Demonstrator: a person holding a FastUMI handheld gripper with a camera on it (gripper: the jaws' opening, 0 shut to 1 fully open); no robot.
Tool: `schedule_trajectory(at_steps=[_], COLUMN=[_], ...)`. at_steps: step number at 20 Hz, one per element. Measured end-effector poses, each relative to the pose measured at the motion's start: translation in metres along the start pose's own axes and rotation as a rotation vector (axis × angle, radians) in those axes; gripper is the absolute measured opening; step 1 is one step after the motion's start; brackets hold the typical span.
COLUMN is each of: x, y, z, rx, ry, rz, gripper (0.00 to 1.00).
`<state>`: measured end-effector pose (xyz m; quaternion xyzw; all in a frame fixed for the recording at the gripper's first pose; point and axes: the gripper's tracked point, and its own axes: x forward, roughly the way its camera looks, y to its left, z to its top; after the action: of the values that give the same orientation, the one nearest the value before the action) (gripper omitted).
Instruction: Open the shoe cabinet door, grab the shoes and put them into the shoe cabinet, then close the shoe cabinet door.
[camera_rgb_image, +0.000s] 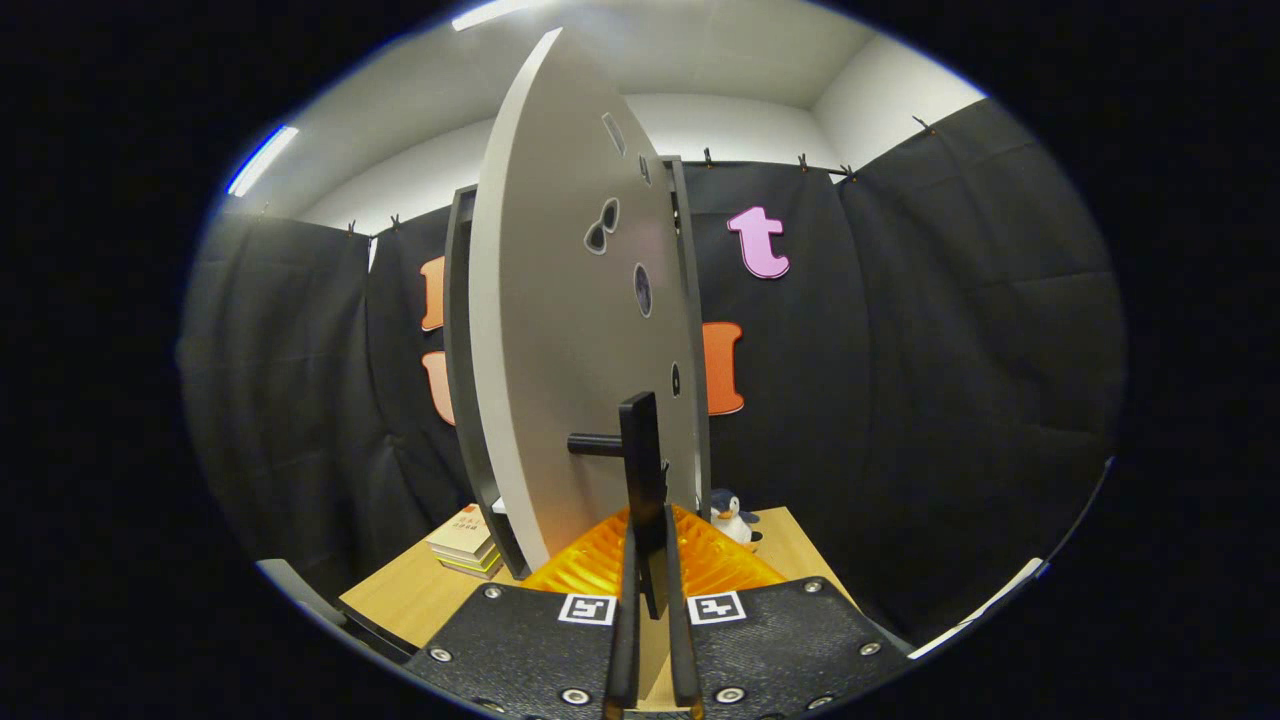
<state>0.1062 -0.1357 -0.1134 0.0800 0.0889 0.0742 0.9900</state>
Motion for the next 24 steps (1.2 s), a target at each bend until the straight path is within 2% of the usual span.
schedule_trajectory(at_steps=[5,10,14,17,24], x=[-0.006,-0.004,-0.005,-0.016,-0.054], y=[-0.042,-0.081,-0.074,-0.080,-0.065], z=[-0.006,-0.012,-0.013,-0.013,0.007], rx=[0.047,0.040,0.033,-0.041,-0.074], ry=[0.008,0.004,0.015,0.010,-0.059], rz=[0.073,0.014,0.056,-0.023,-0.224], gripper=[0.12,0.11,0.08,0.08,0.08])
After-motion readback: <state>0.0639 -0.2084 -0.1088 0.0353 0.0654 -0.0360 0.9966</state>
